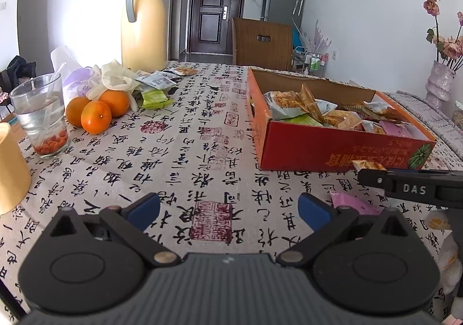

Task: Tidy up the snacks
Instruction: 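Grasp the pink packet with the left tool while the right tool grasps a cracker packet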

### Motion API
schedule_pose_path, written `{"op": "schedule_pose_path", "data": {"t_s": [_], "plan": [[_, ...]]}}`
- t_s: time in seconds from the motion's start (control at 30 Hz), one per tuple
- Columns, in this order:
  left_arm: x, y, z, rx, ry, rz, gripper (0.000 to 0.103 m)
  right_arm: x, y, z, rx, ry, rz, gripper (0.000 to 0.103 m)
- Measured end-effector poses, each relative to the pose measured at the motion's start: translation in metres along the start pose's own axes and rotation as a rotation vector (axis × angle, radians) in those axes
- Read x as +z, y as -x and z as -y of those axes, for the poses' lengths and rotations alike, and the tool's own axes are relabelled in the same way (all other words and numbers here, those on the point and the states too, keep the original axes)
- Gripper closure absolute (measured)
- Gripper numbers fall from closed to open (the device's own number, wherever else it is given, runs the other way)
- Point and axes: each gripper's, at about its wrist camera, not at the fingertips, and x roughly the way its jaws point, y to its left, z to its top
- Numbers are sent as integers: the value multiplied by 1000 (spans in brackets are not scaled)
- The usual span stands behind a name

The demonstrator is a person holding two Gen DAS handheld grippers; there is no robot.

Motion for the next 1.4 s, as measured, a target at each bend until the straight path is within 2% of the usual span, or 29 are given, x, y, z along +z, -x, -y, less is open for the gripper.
{"op": "schedule_pose_path", "data": {"t_s": [0.33, 0.9, 1.2, 1.4], "plan": [[-2, -1, 27, -16, -8, -21, 0, -6, 29, 25, -14, -17, 71, 56], [-10, -20, 112, -102, -91, -104, 0, -26, 59, 103, -97, -91, 123, 56], [-14, -34, 132, -53, -124, -142, 0, -27, 57, 119, -114, -97, 143, 56], [-16, -38, 129, -35, -114, -157, 0, -29, 51, 118, -116, -84, 145, 55]]}}
